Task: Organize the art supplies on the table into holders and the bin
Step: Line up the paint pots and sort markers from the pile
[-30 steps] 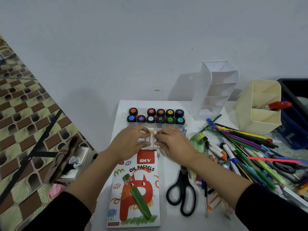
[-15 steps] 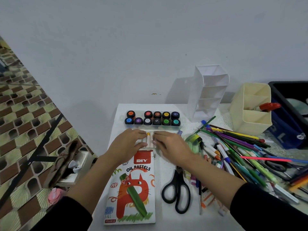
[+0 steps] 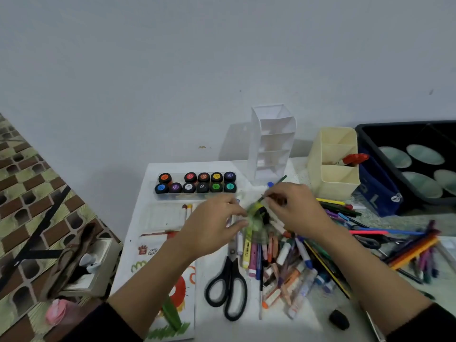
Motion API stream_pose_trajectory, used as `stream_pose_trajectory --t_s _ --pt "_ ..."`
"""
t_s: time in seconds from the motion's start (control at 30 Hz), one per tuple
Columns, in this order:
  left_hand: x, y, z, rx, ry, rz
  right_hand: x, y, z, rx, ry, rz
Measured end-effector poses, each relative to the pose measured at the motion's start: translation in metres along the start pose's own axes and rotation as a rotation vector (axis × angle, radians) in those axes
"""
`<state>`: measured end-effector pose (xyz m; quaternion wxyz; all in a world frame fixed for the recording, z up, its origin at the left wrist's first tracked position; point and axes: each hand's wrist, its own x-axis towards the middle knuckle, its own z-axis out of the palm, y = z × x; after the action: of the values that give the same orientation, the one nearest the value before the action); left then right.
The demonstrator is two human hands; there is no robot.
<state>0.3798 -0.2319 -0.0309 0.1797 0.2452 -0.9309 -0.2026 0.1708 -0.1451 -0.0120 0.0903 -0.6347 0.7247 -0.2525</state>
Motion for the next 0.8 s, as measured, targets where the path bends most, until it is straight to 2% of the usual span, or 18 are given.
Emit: stream_pose_trajectory --t_s 0.1,0.2,0.37,0.57,0.8 --pt "0.018 0.024 0.019 0.074 -0.068 0.037 -0.009 0.023 -0.02 -0.135 -0.14 0.068" --pt "0.033 0.04 0.036 0.187 -0.135 0.052 -0.016 0.039 -0.02 -0.262 -0.265 0.031" --pt "0.043 0.052 0.053 0.328 -0.195 0.013 -0.02 0.045 -0.014 -0.404 -0.333 -0.02" --pt "0.043 0.055 0.066 0.314 -0.149 -0.025 -0.014 0.046 -0.008 -0.442 -0.444 -0.038" --pt "0.047 0.052 0.07 0.289 -0.128 -0.067 -0.013 0.048 -0.003 -0.321 -0.356 0.033"
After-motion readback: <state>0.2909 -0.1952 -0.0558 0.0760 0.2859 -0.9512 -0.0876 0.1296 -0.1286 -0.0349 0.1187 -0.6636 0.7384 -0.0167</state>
